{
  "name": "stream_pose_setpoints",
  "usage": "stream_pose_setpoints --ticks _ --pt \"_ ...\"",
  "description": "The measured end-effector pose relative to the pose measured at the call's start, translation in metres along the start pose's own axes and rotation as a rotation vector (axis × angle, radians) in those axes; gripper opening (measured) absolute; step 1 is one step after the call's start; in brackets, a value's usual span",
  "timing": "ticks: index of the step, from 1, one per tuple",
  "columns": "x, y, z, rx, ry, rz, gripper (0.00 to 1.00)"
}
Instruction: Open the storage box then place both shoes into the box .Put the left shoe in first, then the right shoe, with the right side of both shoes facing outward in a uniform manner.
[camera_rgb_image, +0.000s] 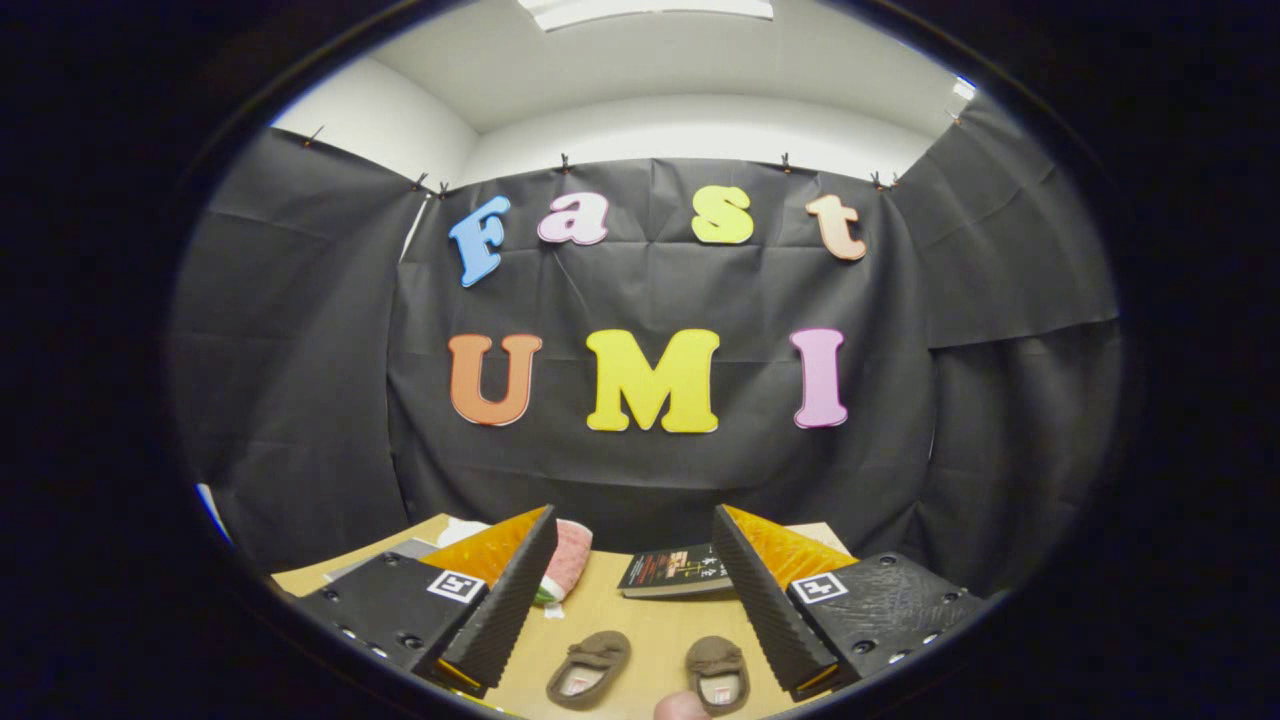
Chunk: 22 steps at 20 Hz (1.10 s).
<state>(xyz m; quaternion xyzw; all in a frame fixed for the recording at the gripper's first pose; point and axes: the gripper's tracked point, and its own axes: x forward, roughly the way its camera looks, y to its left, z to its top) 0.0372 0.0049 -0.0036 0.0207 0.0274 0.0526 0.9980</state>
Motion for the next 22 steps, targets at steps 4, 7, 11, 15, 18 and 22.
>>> stream_pose_setpoints --ticks 4,7,11,15,18,22 --pt "0.002 0.008 0.003 0.001 -0.009 0.016 0.95" --pt "0.013 0.022 -0.003 0.014 0.001 0.059 0.95" --pt "0.036 0.053 -0.036 0.067 0.077 0.147 0.95" --pt "0.061 0.084 -0.078 0.109 0.160 0.207 0.95" --pt "0.076 0.109 -0.109 0.145 0.229 0.264 0.95" --pt "0.096 0.142 -0.151 0.227 0.320 0.328 0.95"
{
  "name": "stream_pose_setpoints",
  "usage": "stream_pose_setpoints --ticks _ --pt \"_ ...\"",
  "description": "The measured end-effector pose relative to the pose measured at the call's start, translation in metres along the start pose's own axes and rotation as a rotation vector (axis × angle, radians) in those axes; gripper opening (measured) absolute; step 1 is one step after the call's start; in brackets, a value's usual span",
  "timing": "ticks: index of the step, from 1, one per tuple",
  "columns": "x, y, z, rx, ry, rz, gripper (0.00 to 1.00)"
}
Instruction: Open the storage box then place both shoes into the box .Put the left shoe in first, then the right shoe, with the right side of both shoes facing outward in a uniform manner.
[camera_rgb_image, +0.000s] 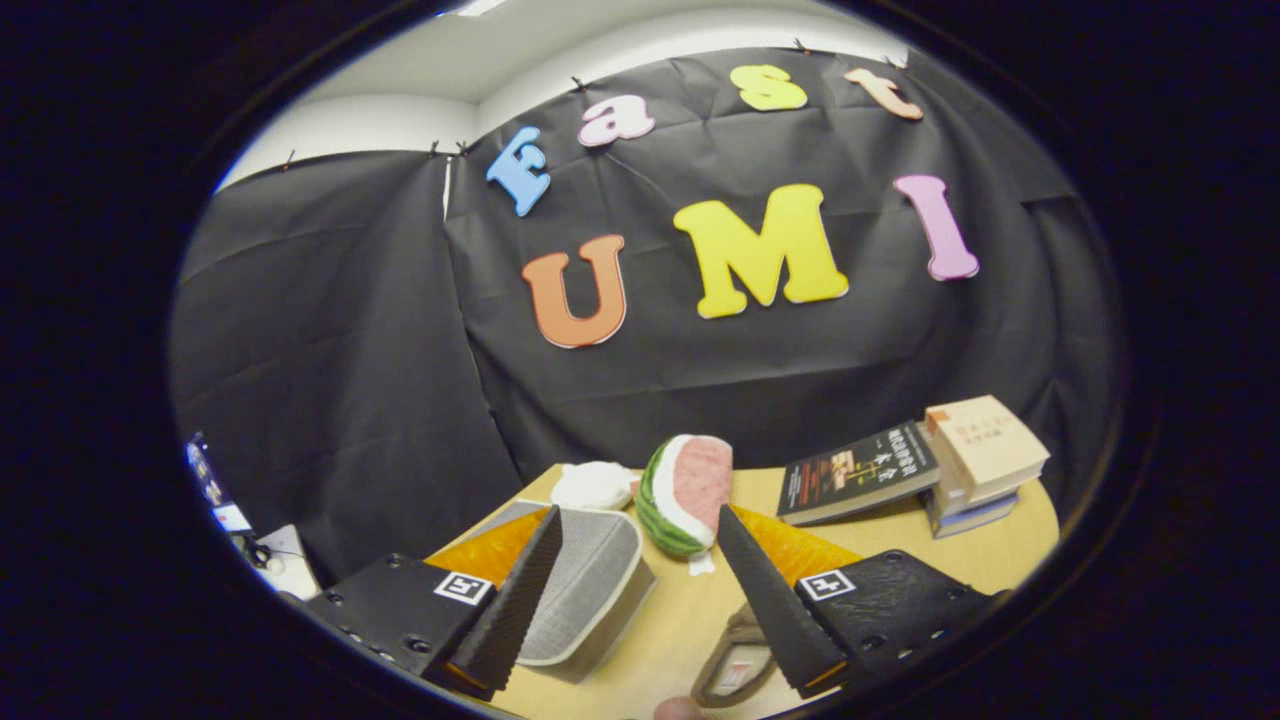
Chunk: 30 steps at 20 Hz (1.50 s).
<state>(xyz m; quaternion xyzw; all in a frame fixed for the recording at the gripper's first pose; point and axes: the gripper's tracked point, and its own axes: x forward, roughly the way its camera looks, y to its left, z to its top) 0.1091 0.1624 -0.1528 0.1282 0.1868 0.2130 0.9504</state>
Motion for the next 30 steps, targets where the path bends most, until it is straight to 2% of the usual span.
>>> stream_pose_setpoints --ticks 4,11,17,22,24,25,28,30 --pt "0.033 0.018 -0.044 0.095 0.107 0.076 0.95" --pt "0.067 0.016 -0.098 0.236 0.227 0.091 0.95" --pt "0.081 0.016 -0.123 0.320 0.275 0.123 0.96" --pt "0.085 0.020 -0.133 0.525 0.331 0.190 0.97" --pt "0.083 0.023 -0.132 0.562 0.345 0.203 0.96" --pt "0.081 0.029 -0.125 0.587 0.338 0.237 0.95" --pt "0.077 0.025 -0.123 0.600 0.362 0.219 0.67" --pt "0.082 0.019 -0.122 0.652 0.353 0.200 0.52"
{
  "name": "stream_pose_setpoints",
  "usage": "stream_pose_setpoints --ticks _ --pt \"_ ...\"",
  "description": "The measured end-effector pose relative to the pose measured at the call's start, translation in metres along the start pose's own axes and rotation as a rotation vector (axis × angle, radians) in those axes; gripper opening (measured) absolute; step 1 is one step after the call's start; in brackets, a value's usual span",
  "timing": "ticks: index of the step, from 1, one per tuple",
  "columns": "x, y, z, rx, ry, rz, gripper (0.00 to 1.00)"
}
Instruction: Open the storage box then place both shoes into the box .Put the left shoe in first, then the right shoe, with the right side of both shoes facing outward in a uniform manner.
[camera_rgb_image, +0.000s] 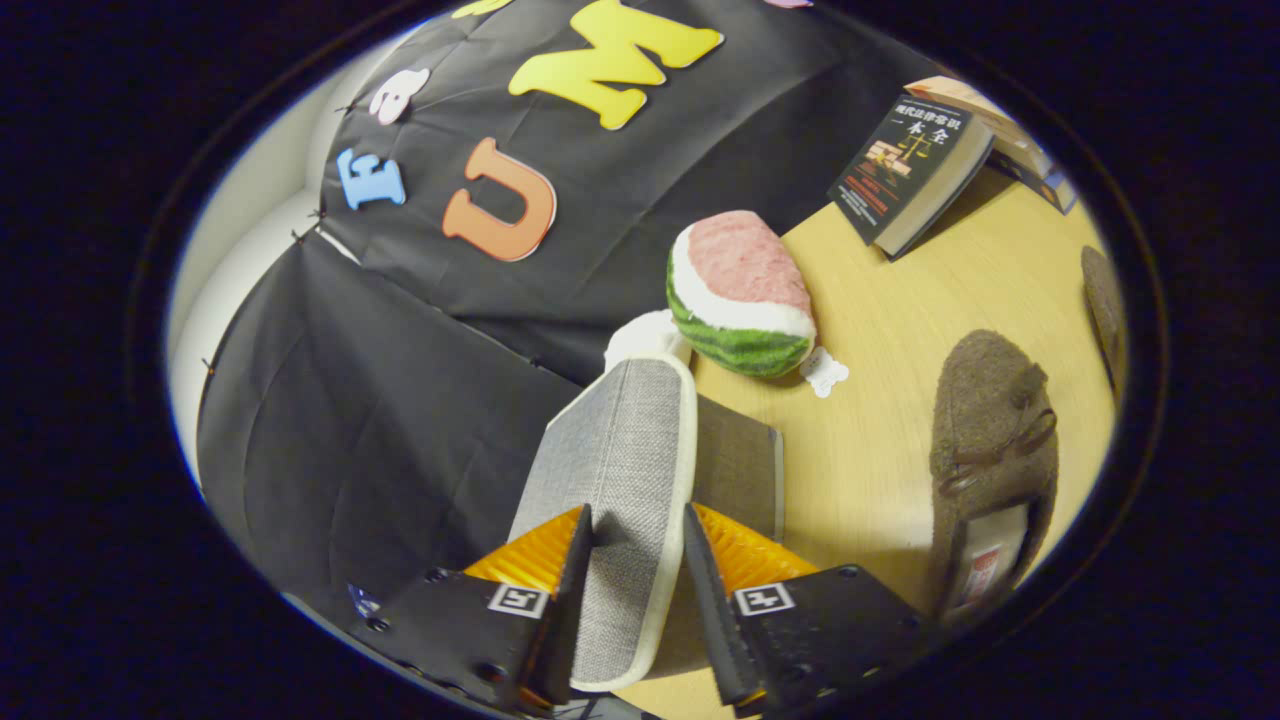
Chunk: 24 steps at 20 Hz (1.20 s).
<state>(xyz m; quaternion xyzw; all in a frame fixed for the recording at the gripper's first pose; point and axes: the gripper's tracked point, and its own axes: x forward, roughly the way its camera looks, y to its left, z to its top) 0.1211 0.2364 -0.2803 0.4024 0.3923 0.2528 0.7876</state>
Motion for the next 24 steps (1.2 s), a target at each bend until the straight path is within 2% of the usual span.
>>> stream_pose_setpoints --ticks 1,2,3,6,7,8,9,14,17,24 --pt "-0.008 -0.003 -0.004 0.010 0.010 -0.011 0.44" --pt "0.007 -0.007 0.010 0.032 -0.028 -0.019 0.42" --pt "-0.009 -0.003 0.015 0.036 -0.026 -0.020 0.13" --pt "0.004 0.008 0.019 -0.006 -0.041 -0.030 0.09" --pt "-0.022 0.014 0.023 -0.015 -0.053 -0.008 0.00" --pt "-0.012 0.026 0.020 -0.035 -0.052 0.001 0.00" --pt "-0.022 0.041 0.023 -0.061 -0.052 0.010 0.00" --pt "-0.016 0.104 0.024 -0.201 -0.049 0.048 0.00" --pt "-0.011 0.144 0.030 -0.238 -0.061 0.069 0.00" --pt "0.024 0.277 0.010 -0.396 -0.061 0.187 0.00"
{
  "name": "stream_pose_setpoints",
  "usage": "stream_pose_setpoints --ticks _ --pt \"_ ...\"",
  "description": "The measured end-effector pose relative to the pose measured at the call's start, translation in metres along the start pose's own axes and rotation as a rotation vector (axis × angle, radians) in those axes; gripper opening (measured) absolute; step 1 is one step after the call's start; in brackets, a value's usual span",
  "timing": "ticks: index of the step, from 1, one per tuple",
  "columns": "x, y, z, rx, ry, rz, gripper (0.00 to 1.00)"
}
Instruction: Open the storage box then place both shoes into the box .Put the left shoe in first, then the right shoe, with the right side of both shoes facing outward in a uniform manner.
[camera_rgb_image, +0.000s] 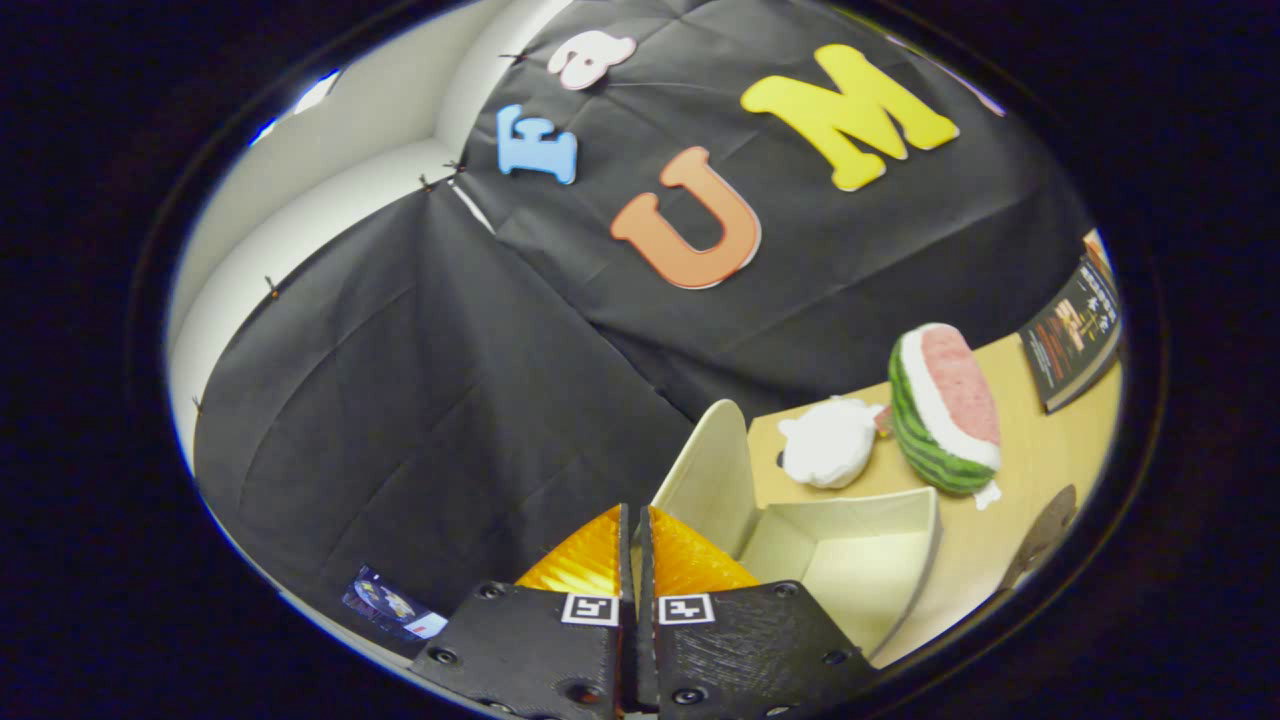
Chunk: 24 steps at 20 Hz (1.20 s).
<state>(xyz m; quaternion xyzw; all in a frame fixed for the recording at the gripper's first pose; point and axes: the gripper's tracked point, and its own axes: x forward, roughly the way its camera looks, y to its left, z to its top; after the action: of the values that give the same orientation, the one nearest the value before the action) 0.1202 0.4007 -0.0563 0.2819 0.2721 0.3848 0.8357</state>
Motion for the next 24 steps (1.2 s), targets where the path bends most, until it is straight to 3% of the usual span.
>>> stream_pose_setpoints --ticks 4,7,8,11,12,14,17,21,24 --pt "0.037 0.039 -0.029 -0.125 0.019 -0.018 0.00" --pt "0.047 0.053 -0.035 -0.149 0.013 -0.022 0.17" --pt "0.047 0.053 -0.036 -0.159 0.008 -0.029 0.18" --pt "0.031 0.040 -0.024 -0.203 -0.033 -0.098 0.35" --pt "0.021 0.034 -0.018 -0.221 -0.053 -0.131 0.40" --pt "-0.005 0.021 -0.006 -0.276 -0.105 -0.193 0.40" --pt "-0.053 -0.002 0.014 -0.367 -0.176 -0.291 0.73" --pt "-0.128 -0.048 0.037 -0.447 -0.248 -0.412 0.93" --pt "-0.184 -0.105 0.044 -0.454 -0.248 -0.514 0.94"
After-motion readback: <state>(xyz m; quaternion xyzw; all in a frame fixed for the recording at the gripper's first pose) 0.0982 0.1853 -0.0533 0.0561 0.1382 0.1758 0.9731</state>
